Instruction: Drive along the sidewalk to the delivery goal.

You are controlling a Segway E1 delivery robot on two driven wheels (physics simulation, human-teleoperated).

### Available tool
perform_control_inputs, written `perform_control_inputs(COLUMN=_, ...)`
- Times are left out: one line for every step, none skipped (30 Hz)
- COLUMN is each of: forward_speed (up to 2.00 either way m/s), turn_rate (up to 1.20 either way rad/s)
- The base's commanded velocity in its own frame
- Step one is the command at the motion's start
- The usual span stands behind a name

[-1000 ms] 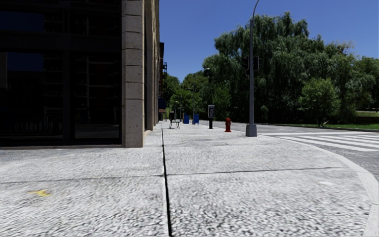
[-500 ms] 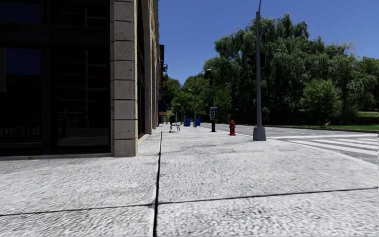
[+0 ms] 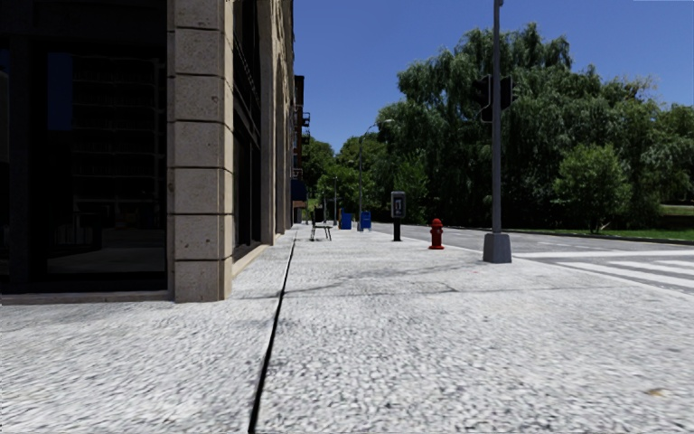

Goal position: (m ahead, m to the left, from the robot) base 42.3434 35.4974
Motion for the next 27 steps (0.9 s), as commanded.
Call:
perform_control_inputs(forward_speed=2.0, turn_rate=0.0)
perform_control_inputs(forward_speed=2.0, turn_rate=0.0)
perform_control_inputs(forward_speed=2.0, turn_rate=0.0)
perform_control_inputs(forward_speed=2.0, turn_rate=0.0)
perform_control_inputs(forward_speed=2.0, turn_rate=0.0)
perform_control_inputs(forward_speed=2.0, turn_rate=0.0)
perform_control_inputs(forward_speed=2.0, turn_rate=0.0)
perform_control_inputs(forward_speed=2.0, turn_rate=0.0)
perform_control_inputs(forward_speed=2.0, turn_rate=0.0)
perform_control_inputs(forward_speed=2.0, turn_rate=0.0)
perform_control_inputs(forward_speed=2.0, turn_rate=0.0)
perform_control_inputs(forward_speed=2.0, turn_rate=0.0)
perform_control_inputs(forward_speed=2.0, turn_rate=0.0)
perform_control_inputs(forward_speed=2.0, turn_rate=0.0)
perform_control_inputs(forward_speed=2.0, turn_rate=0.0)
perform_control_inputs(forward_speed=2.0, turn_rate=0.0)
perform_control_inputs(forward_speed=2.0, turn_rate=0.0)
perform_control_inputs(forward_speed=2.0, turn_rate=0.0)
perform_control_inputs(forward_speed=2.0, turn_rate=0.0)
perform_control_inputs(forward_speed=2.0, turn_rate=0.0)
perform_control_inputs(forward_speed=2.0, turn_rate=0.0)
perform_control_inputs(forward_speed=2.0, turn_rate=0.0)
perform_control_inputs(forward_speed=2.0, turn_rate=0.0)
perform_control_inputs(forward_speed=2.0, turn_rate=0.0)
perform_control_inputs(forward_speed=2.0, turn_rate=0.0)
perform_control_inputs(forward_speed=2.0, turn_rate=0.0)
perform_control_inputs(forward_speed=2.0, turn_rate=0.0)
